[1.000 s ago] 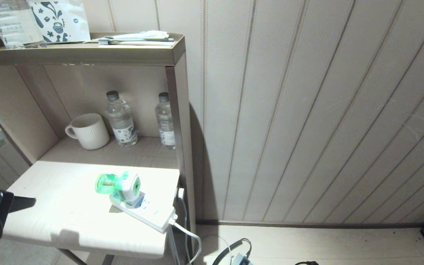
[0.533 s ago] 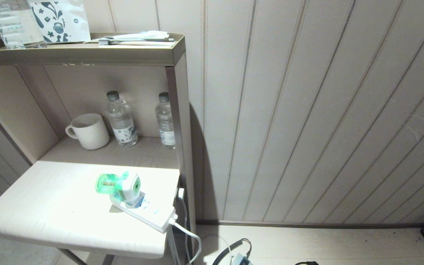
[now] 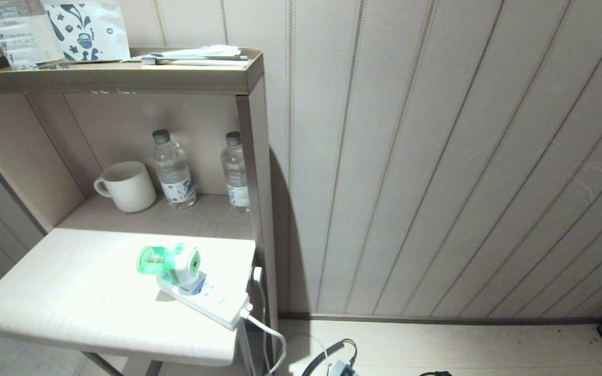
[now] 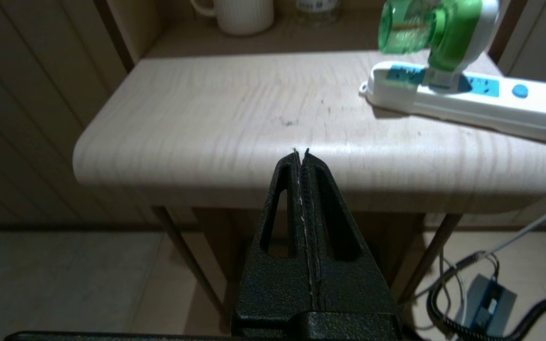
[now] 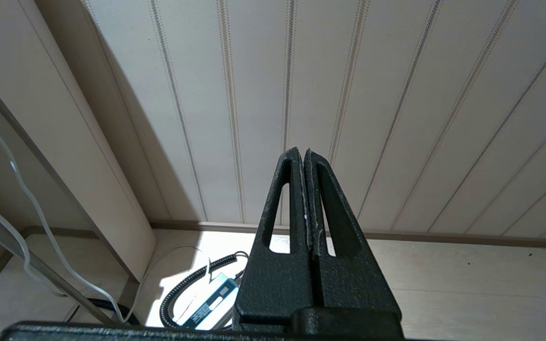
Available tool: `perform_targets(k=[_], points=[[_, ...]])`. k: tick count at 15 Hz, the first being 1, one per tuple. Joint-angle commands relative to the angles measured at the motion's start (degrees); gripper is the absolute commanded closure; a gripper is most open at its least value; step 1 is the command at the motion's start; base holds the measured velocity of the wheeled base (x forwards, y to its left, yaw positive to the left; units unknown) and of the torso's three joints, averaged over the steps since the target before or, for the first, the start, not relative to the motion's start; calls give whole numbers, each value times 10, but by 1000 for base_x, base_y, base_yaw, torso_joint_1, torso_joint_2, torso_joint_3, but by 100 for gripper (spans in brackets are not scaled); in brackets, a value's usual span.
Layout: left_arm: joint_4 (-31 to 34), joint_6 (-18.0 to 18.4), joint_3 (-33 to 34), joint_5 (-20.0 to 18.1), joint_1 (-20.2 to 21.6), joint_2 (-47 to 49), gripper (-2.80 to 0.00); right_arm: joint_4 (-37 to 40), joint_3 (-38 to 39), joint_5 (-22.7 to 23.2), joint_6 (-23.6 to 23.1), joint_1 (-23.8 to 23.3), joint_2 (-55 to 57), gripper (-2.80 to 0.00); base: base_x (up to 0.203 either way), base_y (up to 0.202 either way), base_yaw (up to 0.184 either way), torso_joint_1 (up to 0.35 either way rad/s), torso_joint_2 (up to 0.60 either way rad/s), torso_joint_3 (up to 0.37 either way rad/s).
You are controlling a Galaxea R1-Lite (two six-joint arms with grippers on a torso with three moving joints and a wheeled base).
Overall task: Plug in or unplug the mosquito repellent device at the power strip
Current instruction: Hold the socket with your right hand and unplug it with your left hand
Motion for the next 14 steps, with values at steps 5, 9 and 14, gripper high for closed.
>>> perform_targets(k=[5, 9, 14], points=[[-36, -46, 26, 8, -6, -53, 0, 0, 0, 0, 0, 0, 0, 0, 0, 0, 0, 0, 0, 0], [-36, -52, 26, 11, -6, -50, 0, 0, 0, 0, 0, 1, 0, 0, 0, 0, 0, 0, 0, 0], [-37, -54, 26, 11, -6, -50, 0, 0, 0, 0, 0, 0, 0, 0, 0, 0, 0, 0, 0, 0]])
